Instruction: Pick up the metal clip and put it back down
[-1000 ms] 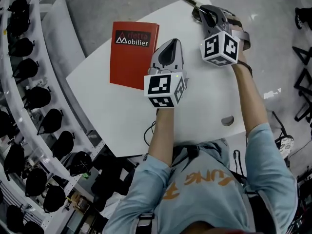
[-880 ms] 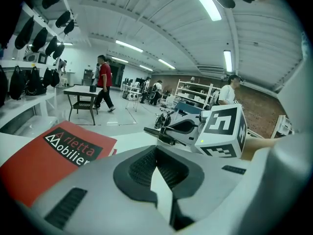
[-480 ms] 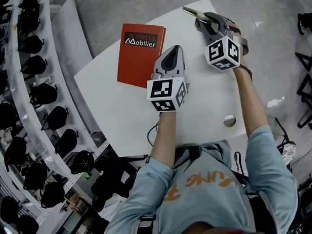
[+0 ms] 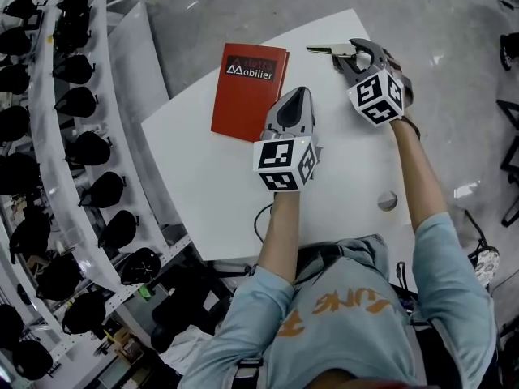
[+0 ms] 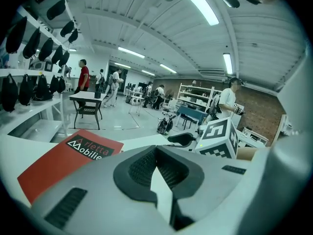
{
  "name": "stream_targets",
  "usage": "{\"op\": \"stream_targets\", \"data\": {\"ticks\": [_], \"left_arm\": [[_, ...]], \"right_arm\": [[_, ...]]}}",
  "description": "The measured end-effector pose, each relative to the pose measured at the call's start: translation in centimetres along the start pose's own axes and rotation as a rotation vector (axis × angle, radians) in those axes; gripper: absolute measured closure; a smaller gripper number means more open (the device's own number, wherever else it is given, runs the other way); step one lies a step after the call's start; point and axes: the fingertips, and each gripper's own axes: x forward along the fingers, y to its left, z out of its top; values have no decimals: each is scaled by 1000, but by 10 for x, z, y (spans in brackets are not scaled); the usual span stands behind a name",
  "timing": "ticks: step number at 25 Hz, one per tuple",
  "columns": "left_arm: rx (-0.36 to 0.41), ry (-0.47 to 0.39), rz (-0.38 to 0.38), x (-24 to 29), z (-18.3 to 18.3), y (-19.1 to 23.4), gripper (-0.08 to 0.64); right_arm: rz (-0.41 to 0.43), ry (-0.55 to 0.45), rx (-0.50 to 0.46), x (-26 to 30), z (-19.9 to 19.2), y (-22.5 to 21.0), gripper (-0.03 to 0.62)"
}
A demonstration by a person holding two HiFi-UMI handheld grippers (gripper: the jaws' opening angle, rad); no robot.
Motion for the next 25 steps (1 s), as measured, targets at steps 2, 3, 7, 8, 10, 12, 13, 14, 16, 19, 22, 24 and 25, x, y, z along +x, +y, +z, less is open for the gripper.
{"op": "stream_targets", "data": {"ticks": [2,3,7,8,10,12,13,14,16,19,22,24,25], "left_arm": [[4,-3,3,-5,0,0,538],[4,-3,3,-8,1,0,538],[5,-8,-1,-20,4,-5,538],[6,-12,-3,-22,5,-6,538],[10,-20,-3,-26,8,-8,538],[12,-25,1,-29,8,-9,538],[12,-27,2,-31,8,-10,538],[10,-30,3,-33,9,-11,538],[6,-38,3,-39,11,-14,538],[6,-50,1,-46,12,-16,538],[9,-64,-6,-54,13,-19,538],[8,-83,-13,-60,18,-21,538],[6,-95,-16,-65,21,-23,538]], "right_arm": [[5,19,0,2,-1,0,423],[15,35,3,2,-2,1,423],[83,120,26,-5,-12,12,376],[92,128,41,-8,-13,14,375],[96,119,94,-15,-13,15,376],[96,93,171,-21,-13,16,376],[94,79,204,-26,-12,15,376],[90,63,232,-31,-10,14,376],[85,17,281,-44,-1,11,377],[65,-66,343,-65,14,10,428],[35,-139,379,-86,31,9,502],[21,-181,393,-100,43,9,523],[16,-196,401,-108,49,10,530]]}}
